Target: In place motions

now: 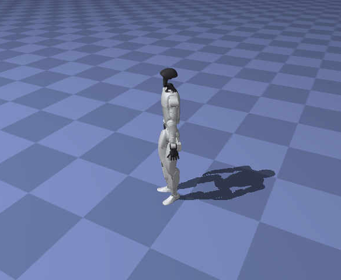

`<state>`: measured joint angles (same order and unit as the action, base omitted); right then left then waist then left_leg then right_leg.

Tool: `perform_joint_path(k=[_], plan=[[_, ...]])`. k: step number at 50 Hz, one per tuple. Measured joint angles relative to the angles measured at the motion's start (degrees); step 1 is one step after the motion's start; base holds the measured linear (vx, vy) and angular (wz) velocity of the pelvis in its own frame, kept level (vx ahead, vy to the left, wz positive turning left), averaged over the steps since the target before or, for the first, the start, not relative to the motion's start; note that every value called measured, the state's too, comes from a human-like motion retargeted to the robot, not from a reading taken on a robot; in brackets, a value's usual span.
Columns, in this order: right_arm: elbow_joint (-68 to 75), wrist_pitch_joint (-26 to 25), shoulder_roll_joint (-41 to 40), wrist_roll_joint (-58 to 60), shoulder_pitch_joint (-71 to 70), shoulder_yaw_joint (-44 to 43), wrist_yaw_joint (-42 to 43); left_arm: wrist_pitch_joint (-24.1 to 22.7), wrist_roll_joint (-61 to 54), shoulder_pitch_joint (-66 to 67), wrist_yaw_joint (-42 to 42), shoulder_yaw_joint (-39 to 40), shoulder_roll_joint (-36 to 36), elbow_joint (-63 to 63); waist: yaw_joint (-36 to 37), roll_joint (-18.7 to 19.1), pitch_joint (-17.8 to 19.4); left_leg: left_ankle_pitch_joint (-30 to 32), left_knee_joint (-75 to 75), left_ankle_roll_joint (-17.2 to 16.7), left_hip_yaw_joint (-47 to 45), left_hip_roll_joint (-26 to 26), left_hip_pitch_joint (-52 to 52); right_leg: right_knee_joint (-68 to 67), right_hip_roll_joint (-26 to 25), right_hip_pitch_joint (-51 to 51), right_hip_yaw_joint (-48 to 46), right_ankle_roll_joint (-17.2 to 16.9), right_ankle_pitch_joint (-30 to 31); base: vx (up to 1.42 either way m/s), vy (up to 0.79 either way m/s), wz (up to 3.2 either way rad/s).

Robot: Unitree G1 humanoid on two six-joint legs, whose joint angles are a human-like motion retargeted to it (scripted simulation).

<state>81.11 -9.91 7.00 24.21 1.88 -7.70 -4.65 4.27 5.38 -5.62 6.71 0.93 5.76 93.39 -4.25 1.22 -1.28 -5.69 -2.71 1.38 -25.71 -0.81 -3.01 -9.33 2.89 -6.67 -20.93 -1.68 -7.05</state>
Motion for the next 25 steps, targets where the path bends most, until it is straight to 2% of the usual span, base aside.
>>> perform_joint_path(k=[1, 2, 5, 8, 13, 22, 25], plan=[[0.07, 0.0, -0.26, 0.08, 0.04, 0.21, 0.05, -0.03, -0.03, -0.5, -0.1, -0.16, 0.41, -0.27, -0.11, -0.64, 0.91, -0.07, 0.17, -0.16, 1.0, -0.48, 1.05, 2.37, -0.56, 0.73, 1.44, 3.81, 3.11, 0.11, -0.24, 0.93], [0.18, -0.01, -0.48, 0.27, 0.17, 0.38, -0.02, -0.03, 0.02, -0.95, -0.14, -0.34, 0.78, -0.45, 0.36, -1.47, 1.49, -0.23, 0.26, -0.4, 1.5, -1.02, 1.91, 3.48, -0.42, 1.38, 1.98, 5.79, 4.65, 0.16, -0.26, 0.38], [1.0, -0.37, -1.09, 2.22, 1.27, -0.24, -1.7, 0.46, 0.95, -1.68, -0.43, -1.07, 0.91, 0.07, 1.85, -2.91, 0.77, -0.64, -0.83, -1.11, 4.42, -1.65, 1.8, 1.11, 1.34, 1.85, -0.04, 2.33, 1.94, 0.19, -0.24, 0.73], [0.69, -1.0, -1.19, 5.22, 2.07, -1.23, -2.29, -0.28, -1.55, -1.37, -2.93, -2.05, -0.58, 1.45, 6.46, -3.29, -0.6, -1.91, -2.32, -2.18, 3.74, -0.72, 1.24, 1.68, 2.54, 3.0, -4.69, 2.13, 1.15, 0.12, -0.2, 0.14], [-0.61, -0.9, -1.17, 7.3, 1.11, 0.42, -0.5, -0.81, -2.54, -0.63, -1.36, -1.39, -0.88, 2.5, 2.97, -2.65, -0.62, -3.23, -4.95, -2.93, 5.93, 0.25, 0.7, 2.15, 1.75, 4.74, -5.9, 1.86, -0.29, 0.06, -0.14, 0.4], [-1.08, -0.34, -1.83, 5.01, 0.51, -0.5, -1.56, -0.56, -1.55, -0.29, -3.26, -2.55, -0.57, 2.77, 4.09, -3.94, -0.96, -3.1, -8.49, -3.44, 2.92, 0.77, 1.07, 0.74, 2.55, 3.22, -0.69, 1.12, -0.46, 0.02, -0.09, -0.38], [-1.57, -0.04, -1.51, 6.58, 0.3, 0.03, -1.6, -0.65, -2.42, -0.44, -3.45, -2.21, -0.84, 1.94, 5.09, -4.83, -0.92, -3.14, -11.76, -1.48, 4.22, 0.29, -0.3, 0.33, 3.62, 1.39, 3.35, 0.8, 0.6, -0.04, 0.02, -1.1]])
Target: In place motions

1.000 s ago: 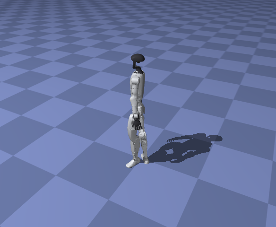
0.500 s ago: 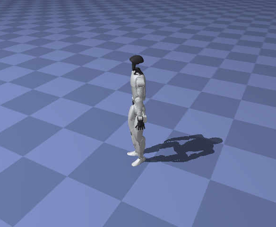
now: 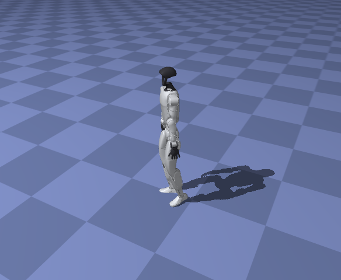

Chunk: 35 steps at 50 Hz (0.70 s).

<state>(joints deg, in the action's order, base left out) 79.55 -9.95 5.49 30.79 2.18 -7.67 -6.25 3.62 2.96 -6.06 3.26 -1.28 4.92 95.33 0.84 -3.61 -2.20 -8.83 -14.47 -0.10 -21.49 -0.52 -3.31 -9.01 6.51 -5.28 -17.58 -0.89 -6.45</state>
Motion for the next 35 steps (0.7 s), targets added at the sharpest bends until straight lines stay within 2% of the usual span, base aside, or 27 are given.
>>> perform_joint_path(k=[2, 4, 6, 8, 10, 12, 13, 15, 19, 23, 28, 30, 33, 35], plan=[[-0.53, 0.06, 0.29, 1.17, 0.03, 0.34, -0.09, -0.01, -0.56, 0.11, -0.14, 0.14, -0.48, -0.8, 1.39, -0.73, 0.34, -0.52, -2.28, 2.23, 5.17, -1.35, -1.8, 0.06, 0.57, -1.1, 3.67, -0.02, 1.1, -0.03, 0.07, -1.75], [-1.32, 0.2, 0.58, 2.12, -0.05, 0.76, -0.11, -0.18, -1.3, 0.24, 0.01, 0.14, -0.95, -1.93, 3.73, -1.04, 1.72, -0.89, -2.94, 3.11, 16.52, -4.07, -3.26, -0.02, 0.14, -2.25, 9.05, 0.23, 2.76, -0.06, 0.09, -2.63], [-2.07, 0.29, 0.7, 2.54, -0.36, 0.8, -0.18, -0.54, -1.61, 0.29, -0.13, 0.04, -1.23, -2.97, 5.95, -0.76, 3.26, 0.27, -0.88, 1.56, 27.5, -6.38, -3.14, -0.21, -1.42, -3.43, 14.22, 0.78, 4.37, -0.11, 0.1, -2.9], [-2.95, 0.54, 0.74, 2.5, -0.57, 0.69, -0.11, -1.09, -1.7, 0.59, -0.55, -0.48, -1.46, -3.89, 6.62, -0.33, 4.51, 2.11, 1.63, -1.42, 33.5, -6.74, -2.18, 0.09, -2.88, -4.46, 18.26, 1.19, 6.46, -0.19, 0.11, -2.6], [-3.67, 0.97, 0.94, 2.25, -1.49, 0.54, -0.28, -1.42, -2.06, 0.35, -0.71, -1.2, -1.43, -4.64, 4.8, -0.16, 6.4, 0.33, 1.3, -2.32, 32.6, -6.6, -1.28, 0.71, -3.2, -4.78, 20.25, 1.17, 8.86, -0.32, 0.1, -1.69], [-5.06, 1.51, 1.11, 1.66, -2.69, 0.81, -0.51, -1.69, -2.47, -0.38, -0.6, -2.96, -1.04, -5.04, -1.13, -0.03, 9.09, -1.18, 3.49, 3.35, 23.64, -5.62, 1.08, 2.07, -3.07, -4.91, 20.9, 1.4, 11.68, -0.53, 0.13, -1.37], [-5.45, 1.6, 1.19, 1.42, -3.2, 1.03, -0.51, -1.63, -2.42, -0.75, -0.33, -3.54, -0.82, -5.02, -2.3, 0.57, 9.82, -1.57, 4.67, 3.25, 18.98, -3.26, 2.01, 2.56, -4.34, -5.27, 22.43, 1.95, 12.63, -0.53, 0.18, -2.2], [-5.86, 1.9, 1.44, 0.57, -4.32, 2.03, 0.25, -1.25, -1.65, -1.5, 1.08, -5.31, 0.16, -4.84, -3.92, 1.56, 11.2, -2.47, 4.16, 4.07, 16.81, -3.09, 1.34, 3.14, -6.14, -7.03, 22.99, 5.77, 12.47, -0.57, 0.23, -3.17], [-3.71, 1.83, 1.86, -1.02, -5.36, 3.65, 0.56, -0.35, 1.18, -1.73, 2.08, -6.49, 2.62, -4.34, -8.9, 2.09, 11.35, -4.11, 5.39, 3.62, 5.37, 0.72, 2.21, 3.47, -3.23, -9.53, 5.58, 8.38, 5.32, -0.63, 0.17, -3.03], [-2.04, 0.48, 3.93, -0.51, -4.27, 1.61, -1.25, 0.58, 2.66, -0.31, 1.95, -6.4, 2.86, -2.34, -9.39, 3.04, 9.36, -5.9, 7.96, 3.13, -10.21, 3.19, 4.58, 3.11, -0.39, -10.17, -14.26, 7.99, -1.56, -0.42, 0.08, -3.68], [-1.23, -0.06, 6.65, -4.05, -4.25, -2.3, 2.89, 1.48, 2.19, 0.6, 3.73, -6.38, 2.05, -0.74, -11.52, 4.25, 6.98, -8.43, 9.4, 0.69, -29.76, 4.65, 8.18, 0.1, 1.73, -8.95, -28.74, 8.63, -4.79, -0.38, 0.04, -3.37], [-0.84, 0.02, 7.39, -6.11, -4.8, -3.75, 3.72, 1.64, 2.99, 0.37, 3.49, -6.54, 1.65, -0.71, -12.45, 4.88, 6.38, -9.05, 9.76, -0.38, -35.33, 4.61, 9.25, -0.74, 2.4, -8.06, -32.83, 7.63, -5.75, -0.38, -0.03, -3.16], [-0.32, -0.23, 7.95, -9.3, -5.31, -6.1, 3.66, 1.76, 4.54, -0.08, 2.96, -7.45, 1.23, -1.35, -13.45, 6.2, 5.06, -9.54, 9.5, -3.38, -42.45, 4.67, 10.67, 2.04, 2.13, -4.18, -51.45, 5.8, -5.91, -0.25, -0.02, -3.44], [0.32, -0.39, 8.15, -10.87, -5.69, -6.77, 3.9, 1.94, 5.24, -0.54, 2.85, -7.54, 1.07, -1.86, -12.46, 6.39, 4.68, -9.5, 9.3, -5.11, -46.14, 4.18, 11.78, 3.51, 1.12, -3.07, -55.59, 5.25, -4.8, -0.16, -0.06, -3.15]])
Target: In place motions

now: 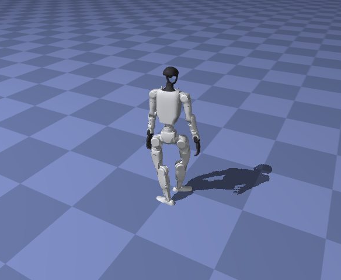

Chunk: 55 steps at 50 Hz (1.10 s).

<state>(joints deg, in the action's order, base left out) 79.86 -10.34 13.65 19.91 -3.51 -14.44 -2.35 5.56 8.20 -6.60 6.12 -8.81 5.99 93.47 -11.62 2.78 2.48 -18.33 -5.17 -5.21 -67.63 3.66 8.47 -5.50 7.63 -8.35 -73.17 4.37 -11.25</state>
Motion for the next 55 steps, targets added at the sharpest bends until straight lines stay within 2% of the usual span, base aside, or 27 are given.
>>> perform_joint_path(k=[2, 4, 5, 8, 10, 13, 15, 17, 18, 20, 23, 25, 26, 30, 31, 32, 33, 34, 35, 37, 40, 42, 45, 48, 51, 55], plan=[[1.16, -0.44, -0.26, -1.67, -0.24, -0.6, 0.76, 0.18, 0.62, -0.61, -0.06, 0.15, 0.07, -0.88, 0.42, 0.35, -0.74, 0.58, -0.02, -1.95, -3.94, -0.98, 1.48, -0.24, -0.92, -0.78, 0.55, 0.29, 2.16, -0.1, -0.06, -3.31], [2.37, -0.9, -0.88, -2.44, -0.14, -0.94, 1.38, 0.35, 0.74, -0.9, -0.34, 0.37, 0.17, -1.54, 0.31, 0.72, -1.32, 1.42, -0.16, -2.76, -6.22, -1.79, 3.04, -0.89, -1.4, -1.96, 4.33, 1.95, 4.4, -0.03, -0.12, -2.53], [3.03, -1.15, -1.3, -2.71, 0.03, -1.16, 1.62, 0.46, 0.75, -1.0, -0.59, 0.5, 0.22, -1.83, -0.11, 0.96, -1.49, 2.1, -0.51, -2.88, -6.4, -1.9, 3.81, -1.2, -1.54, -2.6, 6.73, 3.28, 5.51, 0.05, -0.18, -2.0], [5.79, -2.05, -2.73, -3.86, 1.51, -1.7, 1.1, 0.97, 0.87, -0.66, -1.34, 1.24, 0.17, -2.59, -1.61, 0.0, -2.56, 7.83, -3.74, -1.01, -6.42, -2.59, 6.9, -2.55, -0.54, -3.44, 14.89, 3.68, 4.02, 0.19, -0.19, -1.51], [8.02, -3.05, -3.71, -4.92, 2.36, -2.35, 0.28, 1.33, 0.51, -0.4, -1.98, 1.55, -0.3, -3.15, -1.49, -2.54, -3.03, 14.05, -8.67, 4.16, -5.38, -2.88, 8.92, -2.45, 1.78, -2.67, 18.64, 3.11, 4.18, 0.27, -0.2, -1.51], [10.29, -3.8, -5.32, -6.41, 3.23, -2.02, -0.24, 0.77, -1.34, 0.21, -2.4, 1.92, -0.45, -4.8, 1.67, -9.78, -2.39, 22.9, -21.15, 16.77, -0.97, -2.5, 11.42, -2.35, 6.57, -0.6, 26.67, 2.43, 4.21, 0.3, -0.22, -2.23], [11.0, -3.85, -6.17, -6.22, 3.48, -0.8, -0.89, 0.17, -2.28, 1.08, -2.01, 2.25, -0.05, -6.04, 4.52, -12.07, -0.69, 26.08, -31.24, 20.19, 4.66, 1.49, 12.05, -2.38, 6.31, 2.13, 31.18, 2.33, 3.57, 0.36, -0.23, -2.57], [10.01, -4.15, -6.79, -3.32, 2.77, 0.12, -2.18, -0.63, -2.99, 0.87, -2.1, 2.35, -0.49, -7.44, 6.82, -12.52, 0.45, 24.97, -43.78, 19.01, 14.81, 5.48, 4.7, -0.61, 5.91, 2.7, 34.87, 2.72, 5.15, 0.15, -0.09, -2.49], [9.14, -4.15, -6.98, -1.48, 2.5, 0.79, -2.77, -0.9, -3.29, 0.79, -2.65, 2.61, -0.85, -7.55, 7.56, -11.86, 0.65, 24.53, -46.48, 17.2, 20.02, 5.42, 1.15, 0.18, 4.63, 2.95, 36.42, 2.99, 5.58, 0.09, 0.01, -2.24], [7.02, -3.83, -7.1, 2.02, 1.95, 2.68, -3.78, -1.43, -4.09, 0.58, -3.91, 3.08, -1.7, -7.1, 8.17, -10.97, 0.72, 23.63, -48.96, 15.82, 26.68, 4.81, -3.64, 1.21, 3.45, 3.29, 38.5, 3.09, 6.34, 0.11, 0.04, -2.01], [3.65, -2.83, -6.59, 6.47, 0.35, 6.21, -4.57, -1.96, -5.05, 0.1, -4.03, 3.49, -2.7, -5.85, 7.8, -10.04, 0.57, 18.43, -48.33, 17.38, 26.38, 7.21, -6.18, 1.68, 3.29, 3.33, 41.22, 2.76, 7.47, 0.15, 0.08, -1.78], [1.7, -2.19, -6.51, 8.57, -0.64, 7.77, -4.85, -2.08, -4.88, 0.19, -3.26, 3.07, -3.06, -5.37, 7.15, -9.47, 0.39, 15.23, -44.36, 17.14, 26.48, 6.97, -7.67, 1.79, 3.23, 3.42, 43.01, 2.42, 8.35, 0.17, 0.1, -1.56], [0.75, -1.99, -6.64, 8.95, -1.04, 8.13, -5.07, -2.14, -4.57, 0.19, -2.97, 2.73, -3.14, -5.19, 6.94, -8.88, 0.43, 14.54, -41.11, 15.93, 27.93, 6.02, -8.79, 1.94, 2.67, 3.56, 44.01, 2.36, 8.78, 0.19, 0.09, -1.54], [-2.3, -1.27, -7.29, 6.86, -1.54, 8.0, -5.28, -2.54, -2.95, 0.12, -3.04, 1.04, -3.34, -4.39, 7.23, -4.99, 0.64, 15.6, -22.9, 8.37, 36.64, 1.72, -11.69, 3.15, -1.75, 4.96, 47.62, 2.34, 10.25, 0.22, 0.11, -1.46], [-2.54, -1.09, -7.35, 5.71, -1.38, 7.66, -5.1, -2.62, -2.55, 0.16, -3.21, 0.55, -3.42, -4.26, 7.35, -3.86, 0.8, 16.01, -17.58, 7.45, 37.35, 1.48, -11.13, 3.35, -3.11, 5.7, 48.5, 2.42, 10.36, 0.34, 0.14, -1.2], [-2.67, -0.94, -7.38, 4.59, -1.19, 7.29, -4.87, -2.7, -2.15, 0.25, -3.38, 0.07, -3.54, -4.18, 7.44, -2.81, 1.0, 17.62, -12.5, 7.44, 37.98, 1.14, -10.47, 3.49, -4.33, 6.52, 49.47, 2.46, 10.44, 0.4, 0.15, -1.03], [-2.58, -0.83, -7.33, 3.55, -0.93, 6.86, -4.55, -2.79, -1.78, 0.45, -3.54, -0.39, -3.74, -4.18, 7.46, -1.95, 1.29, 21.62, -7.91, 9.24, 38.4, 0.61, -9.6, 3.49, -5.3, 7.54, 50.63, 2.42, 10.46, 0.43, 0.15, -0.7], [-2.12, -0.81, -7.11, 2.95, -0.67, 6.52, -4.22, -2.9, -1.51, 0.79, -3.58, -0.68, -4.01, -4.16, 6.52, -1.47, 1.19, 20.39, -7.59, 9.28, 40.26, -0.41, -8.8, 3.27, -5.44, 8.32, 51.28, 2.19, 10.37, 0.46, 0.16, -0.26], [-1.46, -0.85, -6.81, 2.56, -0.41, 6.22, -3.89, -3.03, -1.3, 1.19, -3.56, -0.87, -4.32, -4.13, 5.11, -1.19, 0.88, 16.55, -9.42, 8.44, 42.84, -1.66, -8.05, 2.96, -5.17, 8.98, 51.69, 1.85, 10.22, 0.46, 0.21, -0.39], [0.01, -1.7, -6.39, 2.66, -0.22, 6.54, -3.28, -3.04, -1.01, 1.42, -3.08, 0.09, -4.8, -3.67, 4.99, -0.59, 0.27, 18.49, -9.63, 7.21, 35.46, 1.82, -7.88, 2.3, -5.29, 9.04, 54.66, 1.44, 10.13, 0.33, 0.22, -0.67], [2.73, -2.88, -6.38, 1.13, -0.26, 6.33, -0.48, -2.63, -1.51, 0.04, -2.9, 1.06, -5.05, -2.38, 1.65, 0.66, 0.01, 17.16, -7.7, 7.81, 37.38, 0.42, -7.05, 1.4, -5.3, 8.98, 53.21, 0.69, 9.48, 0.13, 0.16, 0.02], [4.66, -2.41, -5.93, -0.99, -0.16, 6.68, 0.75, -2.69, -1.39, -0.53, -2.41, 1.37, -4.7, -2.39, 2.25, 0.81, 0.14, 17.23, -5.85, 7.96, 35.95, -0.57, -6.0, 0.72, -5.35, 8.87, 53.71, 0.6, 9.23, 0.14, 0.1, -0.36], [7.56, -2.34, -5.44, -2.19, 1.12, 6.5, 0.61, -2.55, 1.04, -0.87, -1.52, 1.79, -3.86, -3.42, 3.82, 1.23, -1.63, 16.65, -5.39, 6.96, 35.46, -0.68, -6.68, -1.03, -5.03, 7.6, 54.16, -0.03, 8.2, 0.2, 0.03, -0.24], [8.54, -2.58, -5.17, -1.53, 2.76, 5.38, 0.58, -2.42, 1.81, -1.01, -1.78, 1.19, -3.1, -4.02, 3.78, 1.09, -2.8, 16.25, -6.66, 6.52, 38.13, -0.59, -8.56, -2.52, -4.52, 7.31, 52.94, -0.68, 6.83, 0.16, -0.04, 0.76], [8.79, -2.51, -4.93, -1.85, 3.79, 5.0, 0.56, -2.0, 1.38, -1.77, -1.43, 1.39, -2.57, -4.23, 3.84, 0.98, -2.65, 16.33, -7.5, 6.0, 40.93, -0.23, -9.89, -3.94, -4.82, 7.36, 53.02, 0.13, 6.01, 0.06, -0.08, 1.13], [8.75, -2.71, -4.76, -1.59, 4.03, 5.0, 0.14, -1.98, 0.82, -2.15, -1.09, 2.8, -2.41, -4.8, 3.31, 1.03, -2.24, 17.61, -8.13, 4.9, 47.52, -0.01, -12.56, -5.99, -6.28, 6.09, 61.74, 0.85, 6.92, -0.02, -0.11, 1.44]])
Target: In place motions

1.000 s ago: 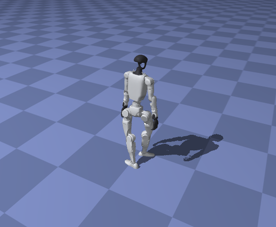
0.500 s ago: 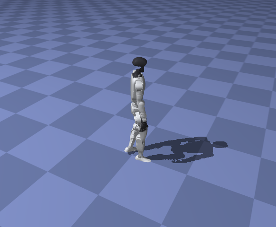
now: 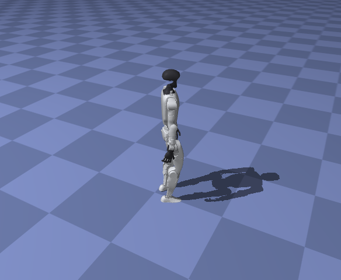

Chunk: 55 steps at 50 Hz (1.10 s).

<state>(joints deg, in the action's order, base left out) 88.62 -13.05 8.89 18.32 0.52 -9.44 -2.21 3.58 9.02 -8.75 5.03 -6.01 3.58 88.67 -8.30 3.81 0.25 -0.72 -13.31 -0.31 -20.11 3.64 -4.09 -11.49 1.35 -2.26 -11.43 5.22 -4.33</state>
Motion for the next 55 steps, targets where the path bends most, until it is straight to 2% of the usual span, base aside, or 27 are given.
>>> perform_joint_path(k=[4, 6, 8, 9, 10, 12, 13, 15, 17, 19, 23, 26, 29, 32, 35, 38, 40, 42, 45, 47, 49, 50, 51, 52, 53, 55], plan=[[-1.12, 0.28, -0.04, 0.19, 0.12, -0.66, -0.23, -0.53, 0.1, 0.15, -0.23, -0.09, 0.31, -0.17, -2.03, 0.22, 0.18, 2.1, 0.24, -0.8, 11.63, -1.54, -3.79, -1.56, -2.74, -2.09, 17.63, -3.18, 0.91, -0.1, -0.17, 2.45], [-1.63, 0.42, -0.02, 0.21, -0.16, -0.91, -0.29, -0.52, 0.61, -0.02, -0.02, -0.52, 0.76, -0.23, -2.84, 0.22, 0.61, 3.15, -0.04, -1.32, 17.35, -2.61, -5.89, -1.36, -3.66, -2.03, 22.37, -4.64, -0.03, -0.14, -0.24, 2.56], [-2.31, 0.5, -0.01, 0.3, -0.73, -1.04, -0.51, -0.46, 0.98, -0.66, 0.01, -1.16, 1.52, -0.37, -3.38, 0.39, 2.06, 4.9, 0.24, -1.79, 23.46, -3.98, -7.47, -0.79, -4.04, -1.36, 20.16, -3.99, -1.86, -0.26, -0.22, 2.72], [-2.78, 0.51, 0.0, 0.38, -1.03, -1.01, -0.79, -0.36, 1.18, -1.15, -0.11, -1.45, 1.96, -0.45, -2.66, 0.06, 3.19, 6.13, 0.93, -2.14, 25.08, -4.69, -7.76, 0.12, -2.87, -0.65, 15.48, -3.2, -2.02, -0.37, -0.17, 2.65], [-3.3, 0.51, 0.01, 0.46, -1.31, -0.93, -1.13, -0.23, 1.4, -1.68, -0.28, -1.71, 2.39, -0.54, -1.48, -0.48, 4.42, 7.44, 1.84, -2.55, 25.9, -5.37, -7.84, 1.32, -1.03, 0.21, 9.59, -2.42, -1.75, -0.36, -0.19, 2.22], [-4.44, 0.65, 0.26, 0.8, -1.6, -0.86, -1.92, -0.17, 1.64, -2.47, -1.75, -1.66, 2.44, -0.66, 2.71, -1.08, 6.62, 9.64, 4.34, -3.76, 25.39, -5.84, -7.92, 1.66, -1.16, 1.1, 5.48, -1.15, -2.03, -0.33, -0.19, 1.74], [-5.02, 0.86, 0.48, 1.07, -1.45, -0.68, -2.27, -0.32, 1.19, -2.6, -2.88, -1.74, 2.21, -0.55, 5.43, -1.11, 7.22, 10.33, 5.68, -4.38, 24.25, -5.5, -8.02, 1.54, -0.69, 1.14, 4.01, -1.27, -2.32, -0.28, -0.14, 1.65], [-5.96, 1.34, 1.17, 2.16, -0.78, -0.49, -3.11, -0.9, -0.4, -2.4, -4.47, -2.28, 1.78, 0.01, 8.02, -1.58, 7.53, 10.16, 7.56, -3.37, 22.17, -5.69, -8.73, 1.7, 1.65, 1.25, -0.58, -2.09, -2.48, -0.19, -0.08, 2.14], [-6.7, 1.68, 2.53, 5.01, 0.19, -0.38, -4.0, -1.27, -2.42, -1.38, -5.03, -2.31, 1.21, 1.09, 10.56, -2.12, 6.8, 6.95, 8.39, -4.72, 11.13, -3.86, -9.63, 2.5, 2.99, 1.68, -5.79, -1.9, -3.08, -0.11, 0.02, 2.79], [-7.18, 1.39, 3.67, 8.13, 1.18, -1.22, -3.55, -1.09, -3.69, -0.5, -5.12, -2.0, 0.44, 2.34, 11.35, -2.21, 5.43, 3.63, 8.01, -5.13, -4.12, -1.54, -9.65, 3.85, 4.27, 1.96, -11.26, -2.05, -3.25, -0.08, 0.07, 2.86], [-6.13, 1.07, 5.6, 9.43, 3.09, -1.98, -0.11, -0.96, -5.23, 1.47, -4.83, -0.55, 0.1, 4.04, 9.46, -1.74, 2.63, -1.3, 6.57, -5.26, -24.99, 0.77, -7.03, 6.82, 6.07, 3.56, -24.8, -3.26, -3.67, -0.03, 0.17, 3.35], [-3.77, 0.81, 6.03, 7.53, 3.54, -2.61, -0.06, -0.88, -4.41, 2.21, -4.86, 0.88, 0.84, 4.23, 7.52, -1.74, 1.43, -3.57, 4.38, -4.49, -32.11, 2.26, -4.08, 9.12, 6.02, 5.52, -33.86, -4.3, -4.2, 0.02, 0.17, 3.35], [-1.97, 0.04, 5.21, 6.18, 3.94, -3.78, -0.51, -0.82, -3.3, 2.72, -4.99, 2.23, 1.95, 4.04, 6.07, -3.43, -0.03, -6.07, 1.83, -2.37, -38.23, 2.86, -1.2, 11.5, 6.19, 7.42, -41.42, -5.61, -4.85, 0.1, 0.1, 3.24], [-1.43, -0.06, 3.5, 5.02, 4.99, -4.72, 0.02, -0.78, -2.92, 3.28, -5.04, 3.01, 3.03, 3.98, 5.22, -5.01, -2.65, -7.29, 1.23, -2.71, -47.41, 3.01, 2.74, 12.66, 5.99, 8.35, -48.44, -7.46, -5.88, 0.26, 0.1, 3.12], [-1.91, 0.18, 1.49, 4.65, 5.72, -5.19, 0.17, -0.69, -2.9, 3.55, -5.21, 3.81, 3.68, 4.35, 4.17, -6.3, -5.26, -7.68, 1.44, -2.6, -49.8, 1.82, 4.9, 13.1, 5.77, 9.19, -55.42, -9.76, -6.38, 0.32, 0.06, 3.03], [-3.37, 0.97, 0.08, 6.01, 5.97, -5.22, -0.84, -0.76, -3.69, 4.41, -5.58, 4.14, 3.42, 4.81, 7.06, -6.16, -6.8, -6.77, 4.76, -6.37, -48.59, 0.36, 5.8, 12.34, 4.09, 10.32, -60.46, -11.83, -6.4, 0.4, 0.15, 1.97], [-4.47, 1.34, 0.11, 7.38, 5.85, -5.03, -1.56, -0.82, -4.27, 5.15, -5.8, 4.55, 2.51, 5.39, 9.24, -5.73, -7.04, -7.82, 7.83, -4.83, -41.98, -2.34, 4.53, 11.24, 3.86, 11.45, -62.15, -12.59, -5.64, 0.37, 0.19, 1.1], [-5.69, 1.34, 0.47, 8.06, 4.96, -4.34, -1.81, -0.9, -5.19, 5.39, -5.79, 5.25, 1.43, 6.16, 10.45, -5.81, -6.63, -7.62, 7.09, -4.22, -42.71, -1.49, 3.9, 10.03, 4.73, 12.5, -61.73, -12.24, -3.7, 0.37, 0.24, 0.95], [-7.66, 2.37, 0.67, 7.14, 3.52, -3.62, -1.2, -1.01, -5.88, 5.1, -5.61, 5.5, 0.54, 6.93, 11.16, -4.07, -4.83, -9.3, 6.57, -3.06, -34.62, -1.44, 2.46, 6.45, 4.94, 14.54, -60.67, -11.84, 0.83, 0.24, 0.18, 1.17], [-8.65, 3.3, 0.87, 6.89, 3.08, -3.84, -1.72, -1.05, -4.82, 5.09, -5.61, 5.7, -0.06, 7.11, 10.58, -1.91, -4.68, -10.08, 6.55, -2.91, -33.53, 0.22, 2.81, 2.2, 5.16, 15.58, -61.96, -9.37, 5.82, 0.32, 0.2, 1.63], [-9.46, 3.27, 1.21, 6.37, 3.16, -4.01, -2.3, -1.13, -4.13, 5.2, -5.51, 5.23, -0.64, 7.47, 9.64, 1.43, -4.79, -10.94, 5.44, -2.76, -29.33, 3.42, 2.01, -6.09, 6.83, 15.39, -60.29, -5.42, 10.75, 0.39, 0.14, 1.62], [-9.86, 3.12, 1.38, 5.88, 3.31, -3.99, -2.43, -1.15, -4.04, 5.21, -5.33, 4.82, -0.81, 7.66, 9.48, 2.84, -4.82, -11.29, 4.6, -2.76, -27.61, 5.06, 1.47, -11.05, 8.29, 14.63, -58.19, -3.36, 12.35, 0.41, 0.12, 1.33], [-10.26, 3.27, 1.33, 5.02, 3.47, -3.88, -2.37, -1.02, -3.76, 5.0, -4.84, 4.47, -0.68, 7.78, 9.44, 3.33, -4.6, -11.61, 3.98, -2.75, -26.61, 5.8, 1.25, -17.97, 10.81, 11.95, -52.77, -0.71, 12.85, 0.35, 0.08, 1.27], [-10.55, 3.45, 1.18, 4.11, 3.53, -3.74, -2.28, -0.84, -3.28, 4.72, -4.3, 4.27, -0.46, 7.82, 9.38, 3.43, -4.37, -11.85, 3.53, -2.65, -25.6, 6.08, 0.96, -23.99, 12.84, 8.96, -46.82, 0.39, 12.81, 0.24, 0.01, 1.33], [-10.6, 3.72, 0.81, 3.14, 3.39, -3.57, -2.12, -0.56, -2.4, 4.34, -3.67, 4.37, -0.08, 7.68, 9.26, 2.74, -4.15, -11.91, 3.43, -2.39, -24.57, 5.42, 0.51, -28.2, 13.9, 5.34, -39.8, -1.62, 11.71, 0.17, -0.06, 1.56], [-10.46, 3.92, -0.25, 1.84, 3.26, -3.29, -1.98, -0.13, -1.17, 3.92, -2.66, 4.26, 0.58, 7.2, 7.56, 1.48, -3.57, -11.09, 4.48, -1.67, -20.95, 3.63, -0.22, -30.31, 9.01, -2.53, -22.1, -7.08, 9.24, 0.13, -0.15, 1.92]])
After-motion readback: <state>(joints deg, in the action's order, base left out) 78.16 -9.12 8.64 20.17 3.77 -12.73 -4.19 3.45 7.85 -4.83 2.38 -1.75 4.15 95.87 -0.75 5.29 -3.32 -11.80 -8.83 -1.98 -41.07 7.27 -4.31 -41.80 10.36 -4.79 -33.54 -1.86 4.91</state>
